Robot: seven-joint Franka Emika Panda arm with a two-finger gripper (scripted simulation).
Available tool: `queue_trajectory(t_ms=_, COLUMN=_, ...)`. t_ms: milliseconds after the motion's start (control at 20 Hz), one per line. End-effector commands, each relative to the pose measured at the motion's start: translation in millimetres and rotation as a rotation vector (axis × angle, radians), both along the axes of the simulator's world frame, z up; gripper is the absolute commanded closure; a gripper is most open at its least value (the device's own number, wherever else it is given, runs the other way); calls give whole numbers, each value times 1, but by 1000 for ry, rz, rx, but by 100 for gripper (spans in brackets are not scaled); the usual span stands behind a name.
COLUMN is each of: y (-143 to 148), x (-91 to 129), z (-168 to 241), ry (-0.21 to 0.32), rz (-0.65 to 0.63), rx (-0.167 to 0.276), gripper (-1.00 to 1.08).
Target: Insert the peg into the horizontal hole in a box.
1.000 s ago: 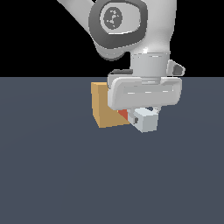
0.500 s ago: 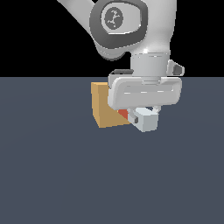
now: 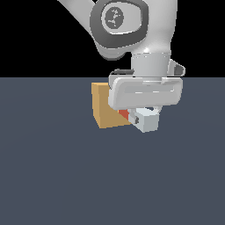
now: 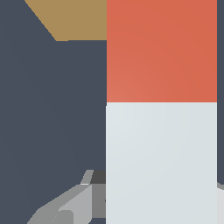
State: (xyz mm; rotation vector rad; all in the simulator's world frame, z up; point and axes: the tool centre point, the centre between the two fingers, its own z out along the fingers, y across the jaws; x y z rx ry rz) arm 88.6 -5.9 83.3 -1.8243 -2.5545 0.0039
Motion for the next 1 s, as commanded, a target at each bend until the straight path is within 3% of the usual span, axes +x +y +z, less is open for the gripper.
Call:
queue_trajectory(t_ms=0, y=2, x=0, z=2, ry=-3, rz=0, rx=0, gripper=108)
queue_trajectory(t_ms=650, y=74, x=-25, z=3, ry=-6, rz=1, rx=0, gripper=108)
queue_trajectory(t_ms=950, y=88, x=-28, z=4, ry=-7, rz=1, rx=0, gripper=108)
